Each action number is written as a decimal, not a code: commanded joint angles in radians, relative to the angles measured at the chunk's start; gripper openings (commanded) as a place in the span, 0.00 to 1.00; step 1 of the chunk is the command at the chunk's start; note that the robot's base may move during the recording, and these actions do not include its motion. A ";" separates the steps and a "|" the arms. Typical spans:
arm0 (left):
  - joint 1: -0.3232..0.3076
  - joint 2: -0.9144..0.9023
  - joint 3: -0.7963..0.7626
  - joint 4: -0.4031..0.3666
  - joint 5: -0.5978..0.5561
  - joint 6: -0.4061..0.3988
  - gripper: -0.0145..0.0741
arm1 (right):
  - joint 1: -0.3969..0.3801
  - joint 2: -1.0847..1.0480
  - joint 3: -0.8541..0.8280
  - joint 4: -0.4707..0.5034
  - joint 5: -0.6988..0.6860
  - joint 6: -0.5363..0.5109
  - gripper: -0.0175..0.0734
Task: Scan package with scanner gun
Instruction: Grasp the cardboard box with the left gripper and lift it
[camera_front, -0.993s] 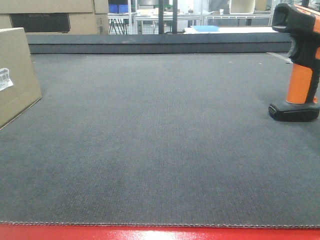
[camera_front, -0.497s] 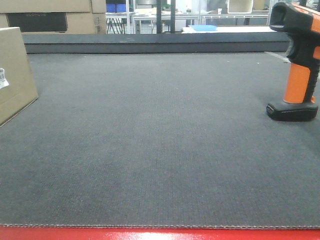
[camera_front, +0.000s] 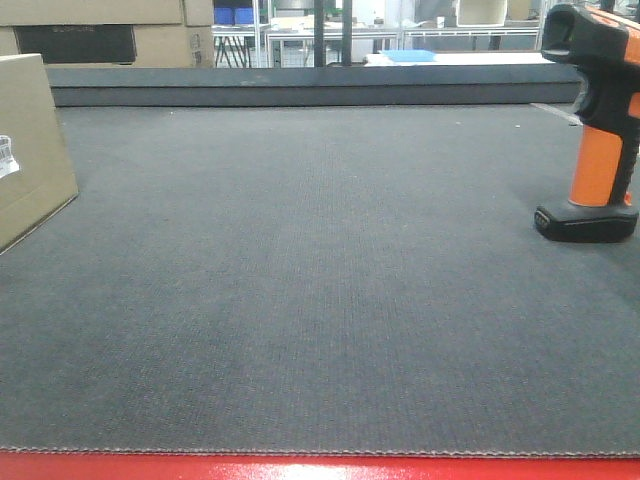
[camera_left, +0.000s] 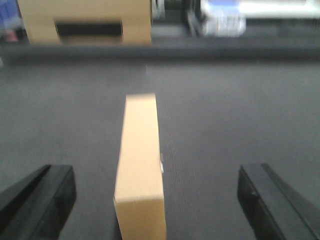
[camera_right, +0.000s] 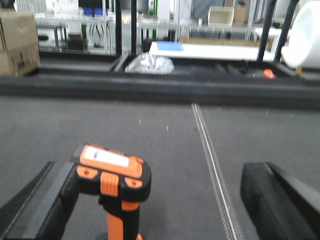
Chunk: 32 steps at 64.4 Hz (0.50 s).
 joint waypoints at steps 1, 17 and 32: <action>-0.003 0.114 -0.088 -0.018 0.127 0.000 0.84 | -0.001 0.022 -0.010 0.004 -0.025 -0.004 0.82; 0.014 0.521 -0.487 -0.005 0.529 0.000 0.82 | -0.001 0.022 -0.010 0.004 -0.047 -0.004 0.82; 0.075 0.841 -0.814 0.003 0.630 0.087 0.82 | 0.031 0.022 -0.010 0.004 -0.047 -0.004 0.82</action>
